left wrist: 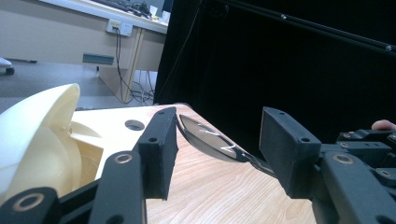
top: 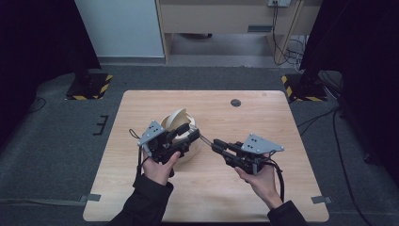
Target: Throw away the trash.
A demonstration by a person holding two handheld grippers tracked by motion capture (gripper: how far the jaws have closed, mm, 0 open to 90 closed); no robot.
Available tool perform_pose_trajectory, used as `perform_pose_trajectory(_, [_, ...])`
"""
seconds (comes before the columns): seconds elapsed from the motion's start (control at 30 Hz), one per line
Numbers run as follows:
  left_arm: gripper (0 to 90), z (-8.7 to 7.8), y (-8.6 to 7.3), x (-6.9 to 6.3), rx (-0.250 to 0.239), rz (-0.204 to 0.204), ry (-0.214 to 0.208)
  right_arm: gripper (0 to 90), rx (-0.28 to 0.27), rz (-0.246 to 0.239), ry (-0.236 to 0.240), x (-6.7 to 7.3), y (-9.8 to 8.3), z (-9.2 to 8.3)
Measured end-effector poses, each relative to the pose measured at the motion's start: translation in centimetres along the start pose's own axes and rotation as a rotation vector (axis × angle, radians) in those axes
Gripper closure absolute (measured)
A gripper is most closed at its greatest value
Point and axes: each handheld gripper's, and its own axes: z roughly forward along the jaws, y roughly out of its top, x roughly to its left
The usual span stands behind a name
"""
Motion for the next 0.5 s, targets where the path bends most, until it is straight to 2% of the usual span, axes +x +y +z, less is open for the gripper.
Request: perform_pose_trajectory(0.5, [46.6,-0.03,0.33,-0.6,-0.039,0.017,-0.028,80.1,0.014,0.009,-0.002,-0.14,-0.42,0.28])
